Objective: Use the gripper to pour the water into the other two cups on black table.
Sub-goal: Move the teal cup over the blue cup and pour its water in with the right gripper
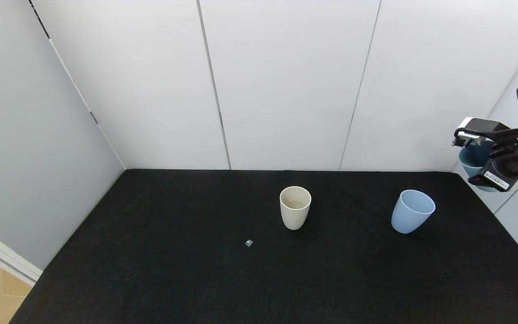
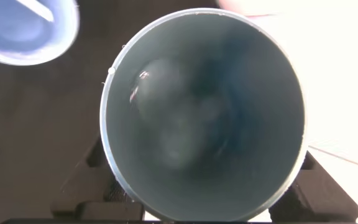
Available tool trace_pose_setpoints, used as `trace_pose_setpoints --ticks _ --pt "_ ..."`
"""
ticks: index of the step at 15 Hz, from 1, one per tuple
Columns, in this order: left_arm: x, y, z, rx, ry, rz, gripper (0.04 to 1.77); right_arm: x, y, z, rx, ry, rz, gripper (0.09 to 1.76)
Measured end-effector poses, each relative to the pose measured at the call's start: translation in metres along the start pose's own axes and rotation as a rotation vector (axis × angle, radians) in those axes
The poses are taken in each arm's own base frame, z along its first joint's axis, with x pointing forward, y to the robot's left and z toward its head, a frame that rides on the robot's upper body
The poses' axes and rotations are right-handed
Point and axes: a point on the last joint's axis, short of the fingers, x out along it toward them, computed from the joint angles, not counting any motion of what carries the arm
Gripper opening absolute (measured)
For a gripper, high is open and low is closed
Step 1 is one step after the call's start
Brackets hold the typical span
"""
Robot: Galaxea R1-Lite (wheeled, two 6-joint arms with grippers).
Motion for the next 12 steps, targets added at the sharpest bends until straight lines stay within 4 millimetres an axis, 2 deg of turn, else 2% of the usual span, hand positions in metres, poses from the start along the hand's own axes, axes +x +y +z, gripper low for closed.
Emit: trace_pose_setpoints --ticks 5,12 --pt "0.000 0.000 0.000 0.000 0.000 0.000 1.72 0.019 0.011 0.004 -0.049 0.040 0.015 1.20" --pt "0.000 0.000 0.000 0.000 0.000 0.000 1.72 0.031 0.017 0.014 -0.109 0.063 0.007 1.20"
